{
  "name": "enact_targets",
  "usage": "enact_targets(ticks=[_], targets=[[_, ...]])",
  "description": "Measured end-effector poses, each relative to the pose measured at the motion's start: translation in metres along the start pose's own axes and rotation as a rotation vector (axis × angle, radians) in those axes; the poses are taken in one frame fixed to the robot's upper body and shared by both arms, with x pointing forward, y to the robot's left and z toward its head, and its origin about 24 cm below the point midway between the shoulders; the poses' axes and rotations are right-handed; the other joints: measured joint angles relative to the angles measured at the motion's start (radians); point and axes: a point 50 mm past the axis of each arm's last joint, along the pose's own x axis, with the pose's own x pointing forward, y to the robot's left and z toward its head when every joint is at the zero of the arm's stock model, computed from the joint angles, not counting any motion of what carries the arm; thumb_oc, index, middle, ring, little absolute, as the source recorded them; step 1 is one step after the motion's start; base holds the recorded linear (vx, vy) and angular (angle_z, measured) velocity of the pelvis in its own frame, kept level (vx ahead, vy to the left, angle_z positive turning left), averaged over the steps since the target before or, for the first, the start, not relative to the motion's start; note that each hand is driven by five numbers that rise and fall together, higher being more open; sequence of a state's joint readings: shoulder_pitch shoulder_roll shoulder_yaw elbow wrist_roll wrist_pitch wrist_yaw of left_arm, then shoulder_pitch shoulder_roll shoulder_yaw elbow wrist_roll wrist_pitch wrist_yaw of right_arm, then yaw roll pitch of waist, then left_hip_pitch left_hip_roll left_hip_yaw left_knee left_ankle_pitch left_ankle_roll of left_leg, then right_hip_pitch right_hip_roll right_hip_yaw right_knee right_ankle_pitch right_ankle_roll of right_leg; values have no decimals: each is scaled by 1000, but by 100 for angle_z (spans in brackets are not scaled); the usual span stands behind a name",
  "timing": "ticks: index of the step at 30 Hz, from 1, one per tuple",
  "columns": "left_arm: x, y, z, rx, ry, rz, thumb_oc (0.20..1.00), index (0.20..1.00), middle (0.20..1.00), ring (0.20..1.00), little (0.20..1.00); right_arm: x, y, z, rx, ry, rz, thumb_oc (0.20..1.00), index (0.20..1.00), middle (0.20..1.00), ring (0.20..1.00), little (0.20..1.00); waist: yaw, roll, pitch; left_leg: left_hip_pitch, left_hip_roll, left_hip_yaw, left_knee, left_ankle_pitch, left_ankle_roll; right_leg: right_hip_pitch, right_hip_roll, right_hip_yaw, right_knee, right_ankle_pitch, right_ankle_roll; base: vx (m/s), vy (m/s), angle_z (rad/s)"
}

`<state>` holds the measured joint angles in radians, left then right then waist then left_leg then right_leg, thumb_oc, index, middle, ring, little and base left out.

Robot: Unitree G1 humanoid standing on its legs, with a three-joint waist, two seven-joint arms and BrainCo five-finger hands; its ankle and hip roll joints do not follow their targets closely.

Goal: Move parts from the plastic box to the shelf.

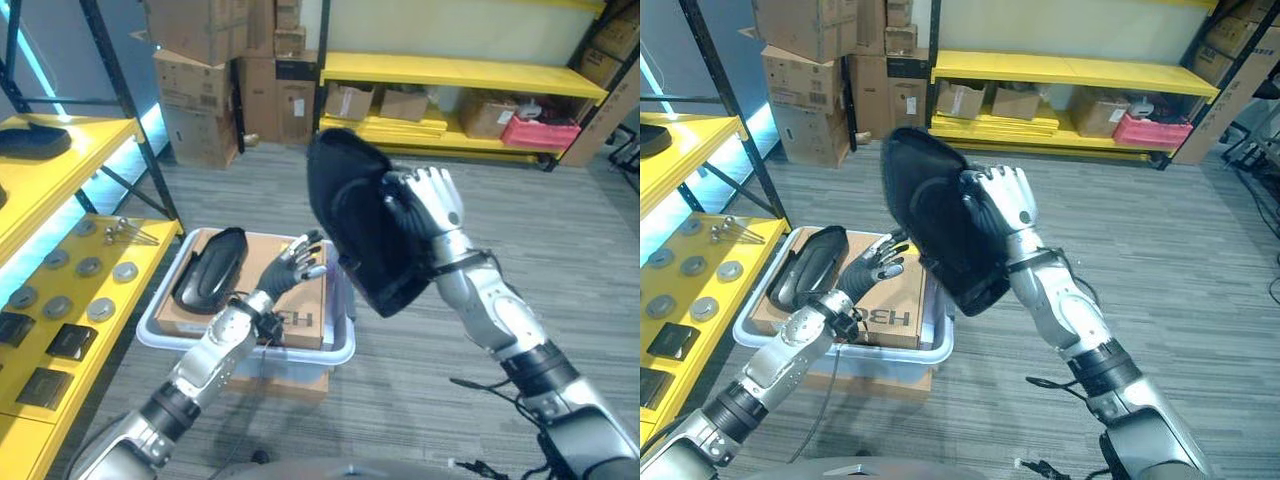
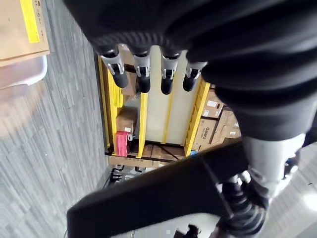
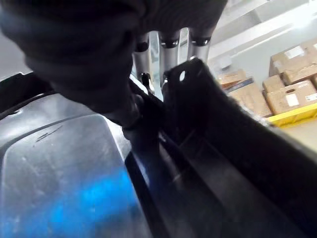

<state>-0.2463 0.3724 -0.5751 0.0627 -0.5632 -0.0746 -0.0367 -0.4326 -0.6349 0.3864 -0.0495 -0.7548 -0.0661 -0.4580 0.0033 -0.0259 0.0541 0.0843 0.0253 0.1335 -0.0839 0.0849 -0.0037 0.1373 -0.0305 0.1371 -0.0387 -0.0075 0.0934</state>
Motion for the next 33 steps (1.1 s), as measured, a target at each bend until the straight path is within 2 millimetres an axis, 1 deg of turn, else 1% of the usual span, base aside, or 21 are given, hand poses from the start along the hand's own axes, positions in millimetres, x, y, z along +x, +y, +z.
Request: enact_targets(ticks=[2,4,9,12,13,14,15,16,18,20,23,26,27,31,33], targets=[[1,-4,-1,10,7,-20,1000,1000,1000,1000,1000,4,1,7,19,-35,-3,200,200,200,200,200,9,0,0,-1,0,-2,4,0,0,0,-1,-3,0,0,0,-5,8,2],[3,-2,-2,28,13,-19,1000,1000,1000,1000,1000,9,3,13,25,-67,18,200,200,200,200,200,11,0,0,-1,0,-2,4,0,0,0,-1,-4,0,0,1,0,0,0],[6,-1,-1,62,18,-30,1000,1000,1000,1000,1000,13,3,16,28,-85,29,200,200,200,200,200,19,0,0,-1,0,-4,4,0,0,0,-1,-5,0,0,1,0,0,0],[6,-1,-2,104,22,-35,1000,1000,1000,1000,1000,13,8,24,62,-93,38,200,200,200,200,200,20,0,0,-1,0,-4,4,0,0,0,-1,-5,0,0,1,0,0,0],[6,-2,-1,140,21,-40,664,664,664,664,664,13,10,26,78,-101,57,200,200,200,200,200,22,0,0,-2,0,-4,4,0,0,0,-1,-5,0,0,1,0,0,0],[7,-2,-1,172,22,-43,275,275,275,275,275,13,10,26,79,-100,63,200,200,200,200,200,24,0,0,-2,-1,-4,4,0,0,-1,-1,-5,0,0,1,0,0,0],[7,-2,-1,172,22,-43,275,275,275,275,275,13,10,26,79,-100,63,200,200,200,200,200,24,0,0,-2,-1,-4,4,0,0,-1,-1,-5,0,0,1,0,0,0],[7,-1,-1,200,23,-39,200,200,200,200,200,13,10,26,98,-99,68,200,200,200,200,200,25,0,0,-3,0,-5,4,0,0,-1,-1,-6,0,-1,1,0,0,0],[7,0,0,204,22,-36,200,200,200,200,200,13,10,26,110,-97,68,200,200,200,200,200,25,0,0,-4,0,-6,4,0,0,-1,-1,-8,0,-1,1,4,5,2],[7,3,-1,316,14,-9,200,200,200,200,200,8,9,23,146,-57,59,200,200,200,200,200,29,0,1,-6,0,-10,4,0,0,-2,-1,-11,0,-2,2,7,2,4],[7,5,-2,381,11,26,200,200,200,200,200,2,11,19,202,-4,59,200,200,200,200,200,30,1,2,-11,0,-11,4,0,0,-7,-1,-12,0,-2,2,0,0,0],[5,7,-2,389,-5,74,200,200,200,200,200,-4,11,13,231,51,41,200,200,200,200,200,32,1,2,-14,0,-10,4,0,-1,-10,-1,-11,0,-2,2,0,0,0],[5,7,-1,372,-24,103,200,200,200,200,200,-7,12,13,263,78,26,200,200,200,200,200,32,2,2,-16,0,-8,4,0,-1,-13,-1,-10,0,-2,2,0,0,0],[4,6,-3,358,-40,149,200,200,200,200,200,-11,13,11,290,115,-7,200,200,200,200,200,31,4,5,-17,0,-7,5,0,-1,-15,-1,-9,0,-2,2,2,-1,-1],[2,6,-4,353,-60,205,200,200,200,200,200,-18,15,9,326,159,-31,200,200,200,200,200,32,7,11,-17,0,-6,4,0,-1,-15,-1,-8,0,-2,3,0,0,0]])
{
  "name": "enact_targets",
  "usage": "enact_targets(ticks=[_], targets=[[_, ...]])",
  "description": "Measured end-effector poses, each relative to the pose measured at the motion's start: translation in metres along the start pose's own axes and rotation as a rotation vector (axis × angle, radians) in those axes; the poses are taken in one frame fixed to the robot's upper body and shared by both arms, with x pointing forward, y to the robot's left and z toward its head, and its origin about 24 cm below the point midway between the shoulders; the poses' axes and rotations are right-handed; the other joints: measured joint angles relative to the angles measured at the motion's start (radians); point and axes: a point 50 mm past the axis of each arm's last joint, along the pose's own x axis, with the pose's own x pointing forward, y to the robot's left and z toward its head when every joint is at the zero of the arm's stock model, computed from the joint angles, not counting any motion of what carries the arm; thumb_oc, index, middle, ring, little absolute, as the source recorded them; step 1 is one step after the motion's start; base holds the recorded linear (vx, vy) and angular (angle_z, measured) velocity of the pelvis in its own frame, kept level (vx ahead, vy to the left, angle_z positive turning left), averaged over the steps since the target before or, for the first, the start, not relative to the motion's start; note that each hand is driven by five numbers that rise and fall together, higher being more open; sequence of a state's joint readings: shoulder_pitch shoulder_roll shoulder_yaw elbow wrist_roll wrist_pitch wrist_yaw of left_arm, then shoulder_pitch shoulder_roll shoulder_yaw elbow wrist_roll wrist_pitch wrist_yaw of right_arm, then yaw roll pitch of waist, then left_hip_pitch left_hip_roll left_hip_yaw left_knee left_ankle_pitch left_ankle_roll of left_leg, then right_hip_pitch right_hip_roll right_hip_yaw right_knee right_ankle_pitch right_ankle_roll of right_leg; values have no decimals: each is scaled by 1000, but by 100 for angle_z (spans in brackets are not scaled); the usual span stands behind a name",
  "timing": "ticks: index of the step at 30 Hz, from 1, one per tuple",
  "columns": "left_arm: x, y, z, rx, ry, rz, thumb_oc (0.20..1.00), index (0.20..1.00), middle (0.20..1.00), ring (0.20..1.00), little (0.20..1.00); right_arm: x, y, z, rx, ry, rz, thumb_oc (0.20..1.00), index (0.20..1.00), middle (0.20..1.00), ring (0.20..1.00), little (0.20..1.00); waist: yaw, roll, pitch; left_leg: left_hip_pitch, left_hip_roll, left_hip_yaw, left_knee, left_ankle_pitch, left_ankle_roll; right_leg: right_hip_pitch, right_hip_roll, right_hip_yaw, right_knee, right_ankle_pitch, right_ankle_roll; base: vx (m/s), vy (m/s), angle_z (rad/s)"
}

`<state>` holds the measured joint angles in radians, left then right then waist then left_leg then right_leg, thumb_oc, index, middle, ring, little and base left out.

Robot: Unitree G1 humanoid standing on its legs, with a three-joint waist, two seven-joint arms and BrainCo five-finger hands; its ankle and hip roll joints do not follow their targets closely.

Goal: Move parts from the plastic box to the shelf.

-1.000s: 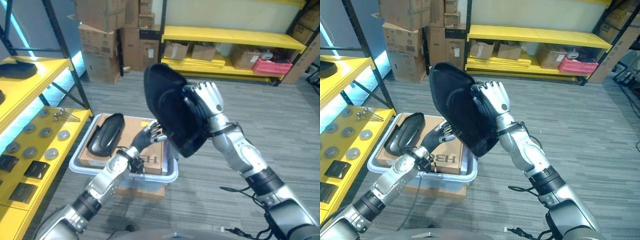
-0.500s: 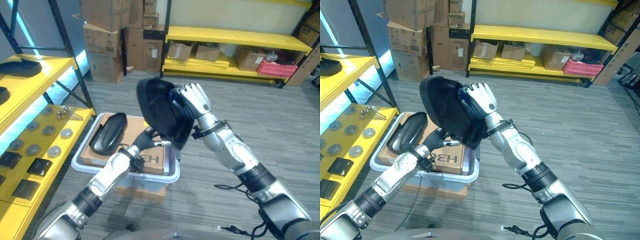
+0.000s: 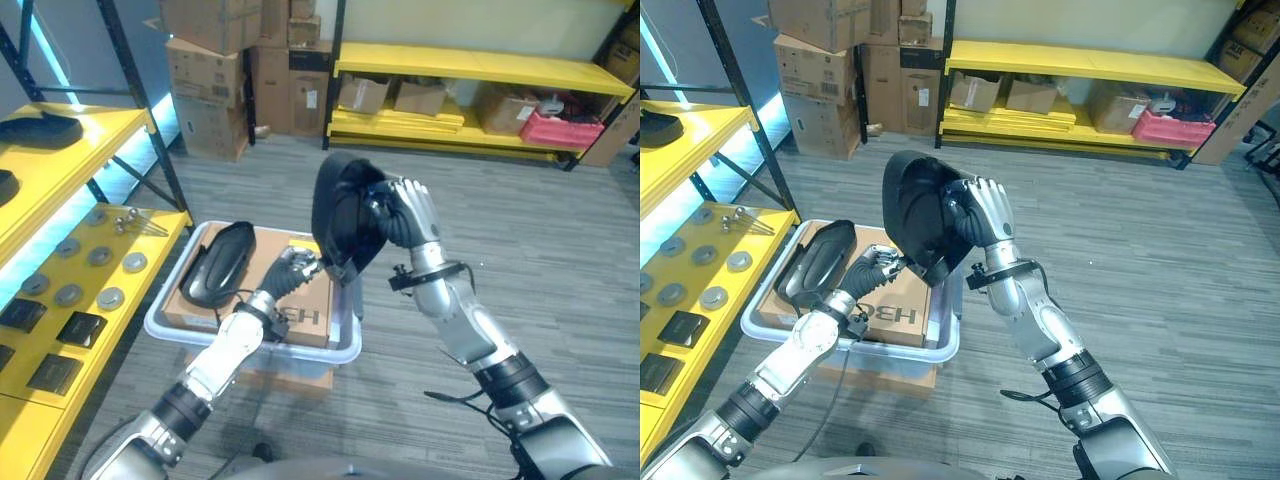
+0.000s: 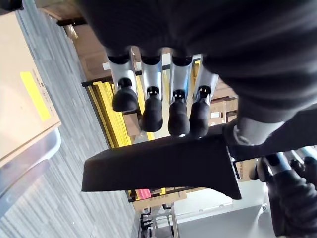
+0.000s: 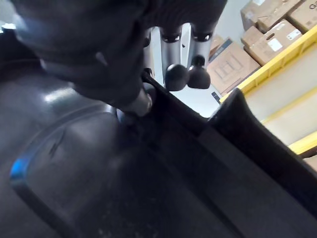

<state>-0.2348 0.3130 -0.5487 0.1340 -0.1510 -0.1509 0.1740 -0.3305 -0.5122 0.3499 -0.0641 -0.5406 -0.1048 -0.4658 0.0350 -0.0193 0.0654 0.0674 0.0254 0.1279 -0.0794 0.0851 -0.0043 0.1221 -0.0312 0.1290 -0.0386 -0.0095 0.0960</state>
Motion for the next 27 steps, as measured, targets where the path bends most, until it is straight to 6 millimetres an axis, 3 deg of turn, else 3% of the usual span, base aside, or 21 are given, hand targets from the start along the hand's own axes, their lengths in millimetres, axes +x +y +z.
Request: enact_targets(ticks=[4,5,10,14,17,20,27], targets=[[-4,10,-4,1,10,101,200,200,200,200,200,-6,5,2,84,38,-26,200,200,200,200,200,-6,6,6,1,1,5,0,-1,-1,-2,0,5,0,-1,1,27,-3,-4],[-5,25,-5,27,16,194,200,200,200,200,200,-16,7,12,162,26,-35,200,200,200,200,200,-8,9,13,1,1,6,0,-1,-1,-2,0,5,0,-2,3,0,0,0],[-8,50,1,180,-18,310,200,200,200,200,200,-22,5,20,215,6,-71,200,200,200,200,200,-12,9,14,1,1,12,0,-5,0,-5,0,12,1,-3,3,9,-3,-2],[-10,55,8,267,-62,317,200,200,200,200,200,-20,-5,30,254,-39,-133,200,200,200,200,200,-18,9,14,0,2,17,0,-6,0,-10,0,18,1,-3,2,20,-4,-5],[-10,60,33,326,-188,310,200,200,200,200,200,-17,-19,43,306,-117,-204,200,200,200,200,200,-40,9,14,-1,2,29,0,-7,1,-16,0,28,4,-4,4,16,-8,-10],[-4,55,46,309,-273,304,200,200,200,200,200,-16,-27,44,316,-138,-264,200,200,200,200,200,-48,9,14,1,3,36,0,-8,1,-19,-1,32,6,-8,9,13,-8,-7],[-4,55,46,310,-275,302,200,200,200,200,200,-19,-33,35,238,-139,-271,200,200,200,200,200,-63,11,13,6,6,51,0,-10,1,-21,2,46,7,-7,9,30,-9,-7]])
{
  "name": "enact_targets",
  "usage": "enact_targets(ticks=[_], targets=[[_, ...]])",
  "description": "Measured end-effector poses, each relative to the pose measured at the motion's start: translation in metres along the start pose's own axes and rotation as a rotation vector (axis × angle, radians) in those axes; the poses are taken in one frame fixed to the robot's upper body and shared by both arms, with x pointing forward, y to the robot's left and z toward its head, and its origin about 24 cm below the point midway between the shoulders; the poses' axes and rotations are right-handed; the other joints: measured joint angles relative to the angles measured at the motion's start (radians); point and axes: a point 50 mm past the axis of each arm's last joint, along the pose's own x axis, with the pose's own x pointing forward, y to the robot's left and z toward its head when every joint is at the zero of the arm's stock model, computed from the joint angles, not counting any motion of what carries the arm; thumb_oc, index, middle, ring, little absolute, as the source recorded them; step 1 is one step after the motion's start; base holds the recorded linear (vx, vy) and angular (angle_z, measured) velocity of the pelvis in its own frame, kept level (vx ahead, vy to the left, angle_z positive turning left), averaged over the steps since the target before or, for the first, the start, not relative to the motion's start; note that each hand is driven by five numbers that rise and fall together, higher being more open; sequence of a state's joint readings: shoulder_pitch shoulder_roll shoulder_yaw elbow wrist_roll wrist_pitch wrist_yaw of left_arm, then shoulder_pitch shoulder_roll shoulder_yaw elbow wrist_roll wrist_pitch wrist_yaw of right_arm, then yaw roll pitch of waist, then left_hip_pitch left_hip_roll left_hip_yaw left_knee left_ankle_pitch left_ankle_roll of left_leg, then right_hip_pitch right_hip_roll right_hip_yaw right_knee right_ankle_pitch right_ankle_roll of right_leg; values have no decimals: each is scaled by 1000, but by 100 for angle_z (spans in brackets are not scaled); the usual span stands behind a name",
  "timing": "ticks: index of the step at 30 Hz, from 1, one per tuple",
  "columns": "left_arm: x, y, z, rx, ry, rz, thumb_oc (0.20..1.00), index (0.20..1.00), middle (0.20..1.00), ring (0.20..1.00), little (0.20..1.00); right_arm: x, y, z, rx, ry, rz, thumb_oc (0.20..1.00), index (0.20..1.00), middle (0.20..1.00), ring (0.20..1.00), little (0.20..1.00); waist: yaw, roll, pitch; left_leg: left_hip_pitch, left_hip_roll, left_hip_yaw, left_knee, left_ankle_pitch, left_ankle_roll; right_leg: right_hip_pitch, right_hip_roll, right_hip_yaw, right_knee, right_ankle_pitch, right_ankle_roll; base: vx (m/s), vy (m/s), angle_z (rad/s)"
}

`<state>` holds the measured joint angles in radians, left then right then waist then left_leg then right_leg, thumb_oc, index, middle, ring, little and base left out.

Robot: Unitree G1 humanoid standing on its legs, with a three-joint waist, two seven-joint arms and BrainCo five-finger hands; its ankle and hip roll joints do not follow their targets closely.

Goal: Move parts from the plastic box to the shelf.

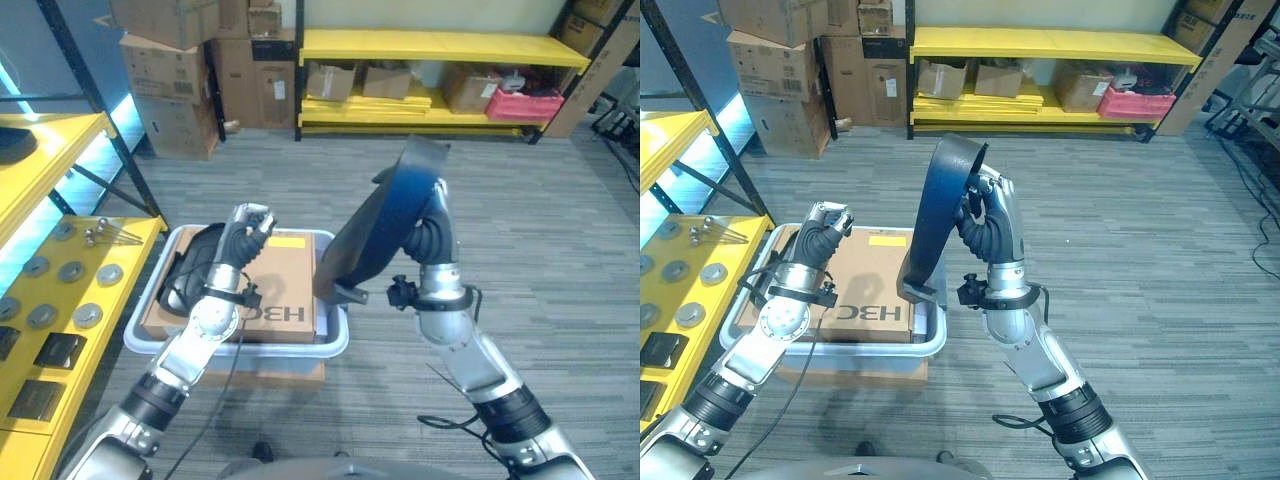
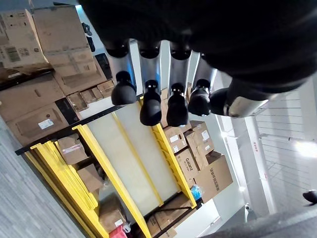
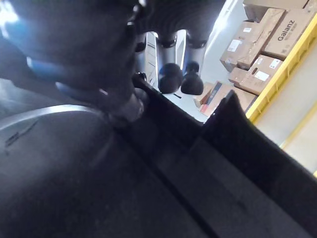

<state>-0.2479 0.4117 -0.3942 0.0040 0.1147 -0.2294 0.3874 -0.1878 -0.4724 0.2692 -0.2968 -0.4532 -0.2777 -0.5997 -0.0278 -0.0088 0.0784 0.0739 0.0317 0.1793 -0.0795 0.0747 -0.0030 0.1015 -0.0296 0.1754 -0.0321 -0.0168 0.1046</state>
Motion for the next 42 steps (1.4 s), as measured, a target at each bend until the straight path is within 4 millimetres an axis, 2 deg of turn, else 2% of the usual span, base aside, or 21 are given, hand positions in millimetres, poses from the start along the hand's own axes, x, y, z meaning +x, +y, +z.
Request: enact_targets(ticks=[1,2,3,6,8,19,25,27,32,36,38,42], targets=[[-1,1,-1,6,4,1,200,200,200,200,200,-2,-11,-7,-80,6,-14,200,200,200,200,200,7,0,0,0,0,1,0,0,0,0,0,1,0,1,-1,0,0,0],[-3,2,-4,12,13,3,482,482,482,482,482,-2,-20,-12,-140,17,-32,200,200,200,200,200,8,0,0,1,0,1,0,-1,1,0,0,0,0,2,-3,31,-11,-2],[-4,4,-5,14,22,7,1000,1000,1000,1000,1000,-2,-28,-16,-202,18,-41,200,200,200,200,200,7,1,-1,1,0,2,0,0,1,0,0,1,1,5,-7,0,0,0],[-6,8,-8,19,34,14,1000,1000,1000,1000,1000,1,-51,-31,-396,22,-75,200,200,200,200,200,6,1,-1,5,0,3,-1,-1,1,4,1,1,0,7,-10,63,1,-2],[-6,8,-8,18,32,3,1000,1000,1000,1000,1000,1,-55,-38,-458,43,-66,200,200,200,200,200,5,1,-2,9,1,5,-5,-3,0,7,1,3,-1,7,-10,10,-4,-2],[-9,0,-9,68,23,-106,1000,1000,1000,1000,1000,-3,-52,-59,-616,77,25,200,200,200,200,200,19,-3,-6,9,0,4,-6,-4,1,9,1,2,-4,9,-11,7,1,0],[-15,-28,-17,68,57,-246,1000,1000,1000,1000,1000,12,-38,-59,-635,27,45,200,200,200,200,200,19,-4,-6,8,0,2,0,-2,1,8,1,0,-2,9,-12,0,0,0],[-16,-37,-14,44,51,-296,1000,1000,1000,1000,1000,24,-30,-55,-646,-22,48,200,200,200,200,200,14,-4,-6,8,0,3,0,-2,1,8,1,1,-2,9,-12,0,0,0],[-9,-50,-5,7,14,-355,1000,1000,1000,1000,1000,38,-18,-52,-636,-71,64,200,200,200,200,200,24,-4,-6,7,0,2,0,-2,1,7,1,0,-2,9,-12,0,0,0],[-6,-56,-3,-6,8,-370,1000,1000,1000,1000,1000,38,-10,-53,-625,-70,83,200,200,200,200,200,28,-5,-6,5,0,2,0,-2,1,5,1,0,-2,9,-12,0,0,0],[-1,-64,-8,2,36,-397,1000,1000,1000,1000,1000,39,-3,-55,-618,-60,102,200,200,200,200,200,27,-5,-7,4,0,1,0,-2,1,5,1,-1,-2,9,-12,0,0,0],[2,-69,-8,21,42,-411,1000,1000,1000,1000,1000,35,10,-51,-532,-11,74,200,200,200,200,200,20,-5,-7,-2,0,-1,0,-2,1,1,1,-3,-3,9,-12,0,1,1]])
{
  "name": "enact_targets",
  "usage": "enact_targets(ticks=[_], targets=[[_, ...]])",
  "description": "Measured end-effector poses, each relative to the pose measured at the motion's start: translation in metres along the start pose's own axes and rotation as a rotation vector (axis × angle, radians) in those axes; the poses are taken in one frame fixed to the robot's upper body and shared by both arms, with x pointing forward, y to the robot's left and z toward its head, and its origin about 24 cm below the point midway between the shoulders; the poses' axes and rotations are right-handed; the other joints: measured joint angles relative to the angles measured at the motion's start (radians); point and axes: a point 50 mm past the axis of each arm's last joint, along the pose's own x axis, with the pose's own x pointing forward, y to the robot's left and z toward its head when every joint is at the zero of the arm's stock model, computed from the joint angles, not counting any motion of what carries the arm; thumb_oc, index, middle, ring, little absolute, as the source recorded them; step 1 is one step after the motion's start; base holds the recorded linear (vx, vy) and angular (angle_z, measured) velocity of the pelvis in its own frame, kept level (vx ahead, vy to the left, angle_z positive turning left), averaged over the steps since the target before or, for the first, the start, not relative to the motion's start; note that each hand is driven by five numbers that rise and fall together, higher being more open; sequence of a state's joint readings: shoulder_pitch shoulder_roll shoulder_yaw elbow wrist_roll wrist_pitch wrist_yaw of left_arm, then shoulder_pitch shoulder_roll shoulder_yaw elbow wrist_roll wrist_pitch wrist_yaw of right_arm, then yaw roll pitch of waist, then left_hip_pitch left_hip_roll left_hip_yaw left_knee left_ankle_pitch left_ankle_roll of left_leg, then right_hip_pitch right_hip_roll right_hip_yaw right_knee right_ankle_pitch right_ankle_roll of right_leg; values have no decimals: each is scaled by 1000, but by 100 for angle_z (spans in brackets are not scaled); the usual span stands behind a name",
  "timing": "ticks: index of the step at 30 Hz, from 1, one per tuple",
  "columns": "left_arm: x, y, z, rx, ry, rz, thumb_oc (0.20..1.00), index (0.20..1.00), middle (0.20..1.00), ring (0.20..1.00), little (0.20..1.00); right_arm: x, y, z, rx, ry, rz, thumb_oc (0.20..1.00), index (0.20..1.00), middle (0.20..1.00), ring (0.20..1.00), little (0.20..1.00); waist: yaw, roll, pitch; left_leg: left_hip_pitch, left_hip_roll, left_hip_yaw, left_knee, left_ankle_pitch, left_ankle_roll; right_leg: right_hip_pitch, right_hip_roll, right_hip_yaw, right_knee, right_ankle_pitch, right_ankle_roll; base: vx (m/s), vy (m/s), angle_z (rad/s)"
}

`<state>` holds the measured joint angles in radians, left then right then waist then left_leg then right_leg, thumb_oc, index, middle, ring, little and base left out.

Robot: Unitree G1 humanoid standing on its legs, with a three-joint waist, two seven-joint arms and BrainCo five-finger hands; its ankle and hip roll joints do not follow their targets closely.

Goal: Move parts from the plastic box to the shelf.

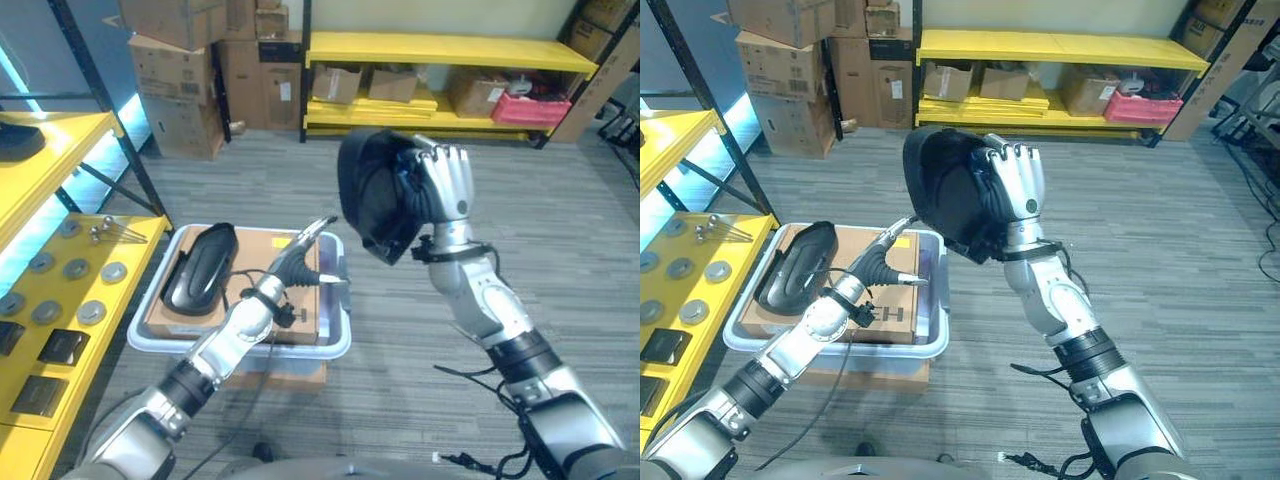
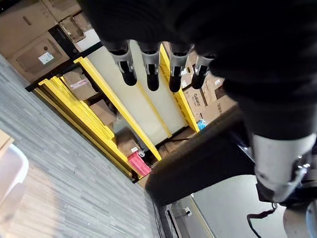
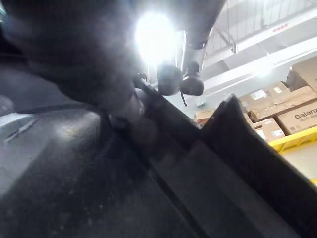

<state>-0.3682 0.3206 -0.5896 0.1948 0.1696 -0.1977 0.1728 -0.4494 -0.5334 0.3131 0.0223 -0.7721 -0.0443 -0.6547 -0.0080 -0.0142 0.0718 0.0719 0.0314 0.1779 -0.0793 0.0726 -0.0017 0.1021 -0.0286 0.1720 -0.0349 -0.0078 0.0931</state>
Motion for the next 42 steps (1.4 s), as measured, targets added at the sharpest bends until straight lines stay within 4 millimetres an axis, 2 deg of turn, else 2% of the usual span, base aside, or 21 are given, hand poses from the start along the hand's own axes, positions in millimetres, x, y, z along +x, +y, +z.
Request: enact_targets(ticks=[4,5,10,11,15,19,20,21,27,31,36,38,42], targets=[[1,-3,-7,47,36,23,1000,1000,1000,1000,1000,-7,8,5,75,57,5,200,200,200,200,200,1,0,0,-1,0,-6,0,0,0,2,0,-9,-1,0,0,1,2,5],[-1,-4,-16,69,81,45,1000,1000,1000,1000,1000,-8,9,8,94,67,2,200,200,200,200,200,2,0,0,-1,0,-8,0,0,0,3,0,-16,-2,0,0,0,0,0],[-6,-10,-22,61,122,88,1000,1000,1000,1000,1000,-8,14,18,175,99,-20,200,200,200,200,200,12,0,0,-2,0,-9,0,0,0,4,0,-19,-4,0,0,1,0,1],[-9,-16,-23,24,145,130,1000,1000,1000,1000,1000,-10,22,32,257,113,-25,200,200,200,200,200,14,0,0,-2,0,-10,0,0,0,3,0,-19,-4,0,0,0,0,0],[-8,-34,-22,-84,195,189,1000,1000,1000,1000,1000,-15,38,69,472,156,-47,200,200,200,200,200,23,0,0,-6,0,-11,0,0,0,-1,0,-20,-2,-1,1,1,9,0],[-8,-37,-20,-114,204,236,1000,1000,1000,1000,1000,-17,39,70,538,207,-67,200,200,200,200,200,28,-5,0,-6,-2,-11,0,0,0,-1,-2,-20,0,-1,2,4,17,1],[-8,-37,-20,-113,205,242,677,677,677,677,677,-18,39,70,545,213,-68,200,200,200,200,200,23,-5,0,-6,-2,-11,0,0,0,-1,-2,-20,0,-1,2,0,0,0],[-8,-37,-20,-112,206,250,200,200,200,200,200,-18,39,70,555,221,-71,200,200,200,200,200,19,-5,0,-6,-2,-11,0,1,1,-1,-2,-20,1,-1,2,0,0,0],[-4,-35,-17,-104,192,266,200,200,200,200,200,-17,37,63,569,257,-98,200,200,200,200,200,0,-5,0,-2,-1,-5,0,1,1,-3,-2,-16,5,-2,3,-2,8,-2],[-5,-32,-18,-92,189,267,200,200,200,200,200,-17,33,51,539,266,-102,200,200,200,200,200,-1,-4,-1,1,1,5,0,1,1,-7,-1,-9,9,-2,3,10,12,-6],[-7,-25,-22,-46,185,266,200,200,200,200,200,-17,31,46,516,256,-95,200,200,200,200,200,-2,-3,-1,2,2,14,0,1,3,-12,0,1,13,-2,3,11,2,-7],[-7,-17,-20,15,147,269,200,200,200,200,200,-22,22,37,502,268,-119,200,200,200,200,200,5,-3,-1,2,2,13,0,2,3,-10,-1,1,12,-2,3,0,0,0],[-5,-1,-15,97,88,292,200,200,200,200,200,-29,10,33,501,266,-157,200,200,200,200,200,2,-1,-2,3,3,15,0,1,3,-10,0,2,10,-2,3,0,0,0]])
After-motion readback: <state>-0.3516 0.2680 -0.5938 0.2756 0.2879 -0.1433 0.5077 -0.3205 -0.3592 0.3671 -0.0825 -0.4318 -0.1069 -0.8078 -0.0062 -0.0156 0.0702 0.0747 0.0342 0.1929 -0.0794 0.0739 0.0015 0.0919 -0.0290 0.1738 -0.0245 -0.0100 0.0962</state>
